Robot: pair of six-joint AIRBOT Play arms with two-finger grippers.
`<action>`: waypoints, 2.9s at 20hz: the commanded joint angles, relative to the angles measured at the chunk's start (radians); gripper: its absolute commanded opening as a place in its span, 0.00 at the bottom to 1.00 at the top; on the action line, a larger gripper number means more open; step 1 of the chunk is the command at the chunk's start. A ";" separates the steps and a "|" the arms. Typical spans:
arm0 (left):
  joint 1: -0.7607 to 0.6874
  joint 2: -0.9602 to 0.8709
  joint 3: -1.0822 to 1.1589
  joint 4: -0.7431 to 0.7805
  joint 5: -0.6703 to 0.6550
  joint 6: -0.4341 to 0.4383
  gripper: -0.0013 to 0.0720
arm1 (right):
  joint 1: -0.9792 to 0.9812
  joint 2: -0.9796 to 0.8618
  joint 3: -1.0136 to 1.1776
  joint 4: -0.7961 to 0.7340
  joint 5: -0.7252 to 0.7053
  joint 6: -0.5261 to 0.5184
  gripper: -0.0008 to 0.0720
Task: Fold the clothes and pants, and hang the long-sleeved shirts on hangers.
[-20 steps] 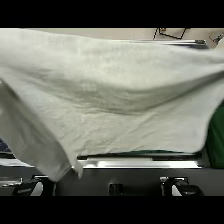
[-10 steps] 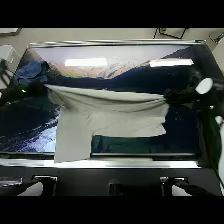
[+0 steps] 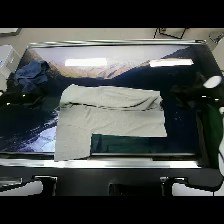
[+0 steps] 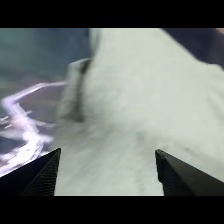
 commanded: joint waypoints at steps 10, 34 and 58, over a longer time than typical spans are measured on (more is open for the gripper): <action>0.050 -0.138 -0.237 -0.024 -0.150 0.163 0.71 | -0.147 -0.004 -0.158 -0.045 0.365 -0.128 0.85; -0.043 -0.070 -0.237 -0.101 -0.101 0.169 0.06 | 0.016 -0.039 -0.418 0.076 0.050 -0.241 0.52; -0.040 0.712 0.842 -0.110 0.127 0.116 0.05 | 0.042 0.793 0.640 -0.248 -0.133 -0.237 0.07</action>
